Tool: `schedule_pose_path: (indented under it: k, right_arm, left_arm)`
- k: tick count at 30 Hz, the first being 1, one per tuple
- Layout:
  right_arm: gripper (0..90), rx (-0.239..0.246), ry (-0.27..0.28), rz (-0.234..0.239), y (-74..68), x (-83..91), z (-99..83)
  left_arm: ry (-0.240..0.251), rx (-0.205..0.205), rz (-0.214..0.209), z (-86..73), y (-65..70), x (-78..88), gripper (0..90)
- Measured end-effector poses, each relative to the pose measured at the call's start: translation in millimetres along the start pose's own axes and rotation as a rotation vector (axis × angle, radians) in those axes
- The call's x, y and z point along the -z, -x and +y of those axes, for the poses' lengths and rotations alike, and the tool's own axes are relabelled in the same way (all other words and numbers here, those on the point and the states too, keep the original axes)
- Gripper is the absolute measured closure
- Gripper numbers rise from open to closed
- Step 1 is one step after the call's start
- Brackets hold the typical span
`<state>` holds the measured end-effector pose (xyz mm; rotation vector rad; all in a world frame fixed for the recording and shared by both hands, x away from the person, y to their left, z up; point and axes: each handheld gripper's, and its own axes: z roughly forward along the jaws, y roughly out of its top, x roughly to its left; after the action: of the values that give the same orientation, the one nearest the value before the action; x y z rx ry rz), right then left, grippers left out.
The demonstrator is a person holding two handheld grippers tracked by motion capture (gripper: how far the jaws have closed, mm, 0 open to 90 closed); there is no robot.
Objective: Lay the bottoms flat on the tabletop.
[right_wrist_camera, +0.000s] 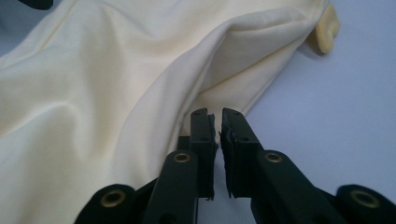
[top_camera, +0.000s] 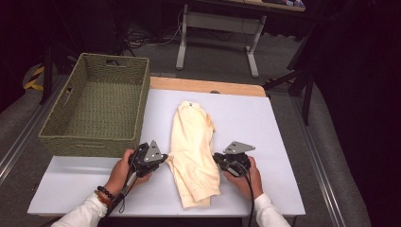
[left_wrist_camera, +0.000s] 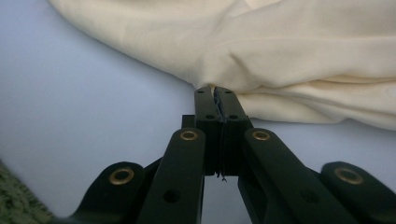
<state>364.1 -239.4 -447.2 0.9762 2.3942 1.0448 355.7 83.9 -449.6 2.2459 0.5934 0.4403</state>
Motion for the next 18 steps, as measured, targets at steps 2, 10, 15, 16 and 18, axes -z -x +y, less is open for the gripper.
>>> schedule_pose_path:
  k: [2,10,15,16,18]
  right_arm:
    - [85.8,-0.003,0.012,0.004,-3.7,9.0,-4.3]
    - [86.7,0.051,0.036,0.048,-23.7,29.6,-12.5]
    - [83.3,0.076,0.030,0.050,-29.8,29.7,-16.1]
    - [81.4,0.073,0.042,0.059,-30.3,31.3,-16.2]
    - [80.7,0.072,0.041,0.063,-30.3,31.0,-16.4]
  left_arm:
    - [0.035,0.002,-0.023,1.9,3.0,10.3,88.9]
    - [0.093,-0.085,-0.114,17.4,46.1,17.7,75.1]
    - [0.078,-0.108,-0.179,25.1,70.5,5.2,58.1]
    - [0.082,-0.106,-0.191,26.3,73.2,1.6,52.4]
    - [0.077,-0.093,-0.203,28.2,76.7,-6.1,52.0]
